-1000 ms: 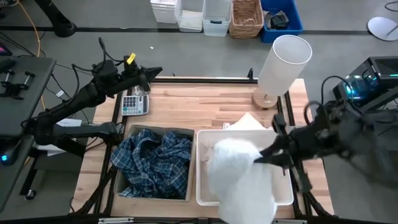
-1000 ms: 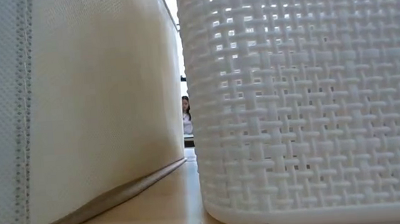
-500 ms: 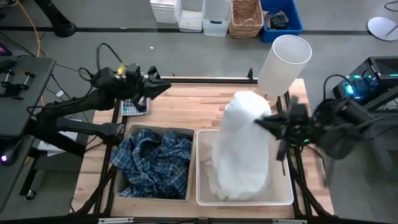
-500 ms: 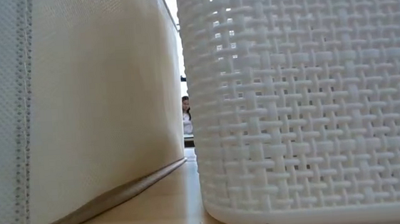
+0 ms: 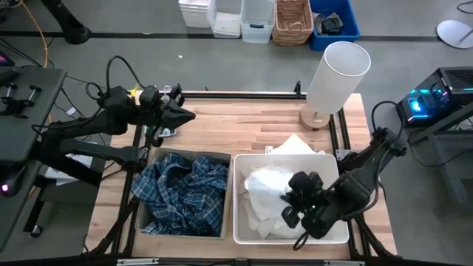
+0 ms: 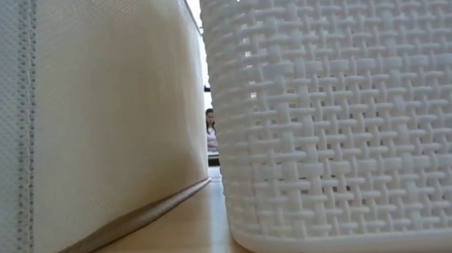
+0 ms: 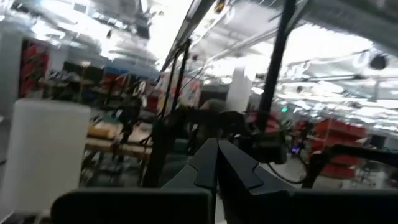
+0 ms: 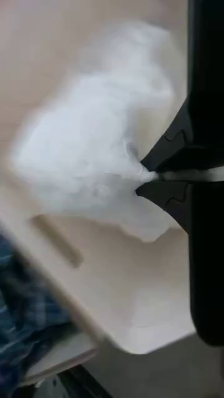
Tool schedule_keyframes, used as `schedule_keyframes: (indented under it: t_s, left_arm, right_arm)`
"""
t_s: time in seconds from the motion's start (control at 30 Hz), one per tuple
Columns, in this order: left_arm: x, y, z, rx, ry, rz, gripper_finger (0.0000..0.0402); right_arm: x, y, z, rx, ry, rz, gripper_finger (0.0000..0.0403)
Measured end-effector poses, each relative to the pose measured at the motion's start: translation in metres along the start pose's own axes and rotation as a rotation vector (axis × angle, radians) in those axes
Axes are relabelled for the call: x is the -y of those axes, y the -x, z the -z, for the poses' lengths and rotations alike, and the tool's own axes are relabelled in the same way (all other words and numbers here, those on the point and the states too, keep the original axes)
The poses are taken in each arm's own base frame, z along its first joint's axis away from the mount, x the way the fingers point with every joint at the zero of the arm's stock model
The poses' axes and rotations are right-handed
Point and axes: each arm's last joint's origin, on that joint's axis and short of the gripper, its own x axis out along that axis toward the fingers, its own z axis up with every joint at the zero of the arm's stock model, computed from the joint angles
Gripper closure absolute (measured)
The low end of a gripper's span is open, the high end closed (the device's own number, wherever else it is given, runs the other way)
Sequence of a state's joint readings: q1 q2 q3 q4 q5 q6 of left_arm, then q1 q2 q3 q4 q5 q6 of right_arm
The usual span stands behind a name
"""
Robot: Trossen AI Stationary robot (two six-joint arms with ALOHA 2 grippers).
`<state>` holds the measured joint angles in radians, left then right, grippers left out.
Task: Sort clothes
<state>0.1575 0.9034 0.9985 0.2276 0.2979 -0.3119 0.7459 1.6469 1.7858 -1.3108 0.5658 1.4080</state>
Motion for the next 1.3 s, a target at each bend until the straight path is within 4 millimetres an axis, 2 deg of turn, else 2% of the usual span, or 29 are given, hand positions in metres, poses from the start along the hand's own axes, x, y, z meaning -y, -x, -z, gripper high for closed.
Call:
schedule_keyframes:
  t_s: [0.17,0.23,0.37,0.43,0.53,0.7,0.8,0.9,1.07,1.2,1.3]
  left_arm:
    - [-0.003,0.002,0.005,-0.064,0.014,-0.028,0.0401]
    - [-0.003,0.004,0.005,-0.073,0.004,-0.034,0.0401]
    - [-0.002,0.013,0.0,-0.073,-0.02,-0.052,0.0402]
    - [-0.002,0.019,-0.004,-0.06,-0.039,-0.063,0.0401]
    - [-0.002,0.029,-0.01,-0.046,-0.083,-0.092,0.0401]
    - [-0.01,0.037,-0.013,-0.047,-0.111,-0.209,0.0401]
    - [-0.019,0.036,-0.011,-0.061,-0.126,-0.253,0.0401]
    - [-0.033,0.03,-0.006,-0.087,-0.146,-0.303,0.0401]
    - [-0.07,0.009,0.008,-0.11,-0.094,-0.38,0.0401]
    - [-0.088,-0.006,0.024,-0.115,-0.016,-0.372,0.0401]
    - [-0.085,-0.009,0.045,-0.092,0.024,-0.366,0.0401]
  right_arm:
    - [0.007,-0.044,0.028,-0.212,-0.15,0.036,0.0387]
    - [0.011,-0.059,0.031,-0.275,-0.185,0.046,0.0361]
    - [0.015,-0.071,0.029,-0.381,-0.154,0.036,0.0287]
    - [0.014,-0.067,0.019,-0.394,-0.12,0.019,0.0251]
    - [0.011,-0.05,-0.006,-0.371,-0.078,-0.021,0.0207]
    - [0.02,-0.011,-0.038,-0.27,0.003,0.056,0.0181]
    - [0.035,0.002,-0.051,-0.231,0.036,0.176,0.018]
    - [0.052,0.002,-0.066,-0.152,0.06,0.144,0.0179]
    - [0.108,-0.007,-0.087,-0.115,0.141,0.182,0.0179]
    - [0.146,-0.011,-0.106,0.029,0.143,-0.038,0.0179]
    - [0.172,-0.015,-0.114,0.119,0.102,-0.19,0.0179]
